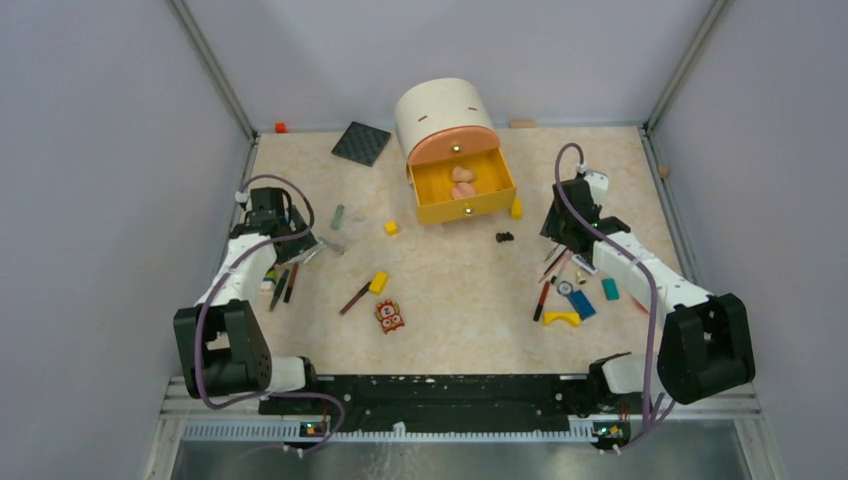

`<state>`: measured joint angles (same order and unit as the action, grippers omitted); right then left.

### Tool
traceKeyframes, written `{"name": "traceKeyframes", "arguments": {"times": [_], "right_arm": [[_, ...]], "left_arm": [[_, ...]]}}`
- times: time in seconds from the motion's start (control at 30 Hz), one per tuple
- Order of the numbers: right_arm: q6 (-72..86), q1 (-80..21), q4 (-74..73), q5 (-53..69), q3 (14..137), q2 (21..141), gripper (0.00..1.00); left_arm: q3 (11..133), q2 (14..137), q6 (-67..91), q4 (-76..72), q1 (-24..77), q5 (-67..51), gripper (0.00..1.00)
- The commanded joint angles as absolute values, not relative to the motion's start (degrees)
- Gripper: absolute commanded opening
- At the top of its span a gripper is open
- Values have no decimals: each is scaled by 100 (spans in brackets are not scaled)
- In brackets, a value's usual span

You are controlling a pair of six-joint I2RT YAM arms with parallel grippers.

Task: Organize the makeup
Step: Pick up the makeup brush from the center of the board.

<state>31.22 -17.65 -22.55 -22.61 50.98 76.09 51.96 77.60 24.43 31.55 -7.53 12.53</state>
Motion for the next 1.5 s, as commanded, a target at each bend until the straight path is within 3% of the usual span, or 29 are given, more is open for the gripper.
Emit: {"name": "traceKeyframes", "arguments": {"times": [0.0,0.37,0.47,0.57,0.87,1.47], "right_arm": [[3274,-1603,-2155,-2195,5007,7344,50],[3573,-1498,-2562,-1856,5125,7075,51],[3794,-1420,-2874,-1837,5166,7021,64],[3909,-1322,-3159,-1769,5181,6909,68],[4235,-1215,-3729,-1880,5151,6544,68],[3894,-860,-3136,-882,5320,7860,65]], "left_arm": [[5203,7805,2446,2963,-817,905,96],[5953,7842,1991,3026,-817,230,95],[5992,7838,1833,2960,-817,39,96],[5970,7840,1839,2901,-817,-319,96],[5860,7473,1840,2824,-817,-786,97],[5625,7092,1805,2628,-813,-1434,99]]}}
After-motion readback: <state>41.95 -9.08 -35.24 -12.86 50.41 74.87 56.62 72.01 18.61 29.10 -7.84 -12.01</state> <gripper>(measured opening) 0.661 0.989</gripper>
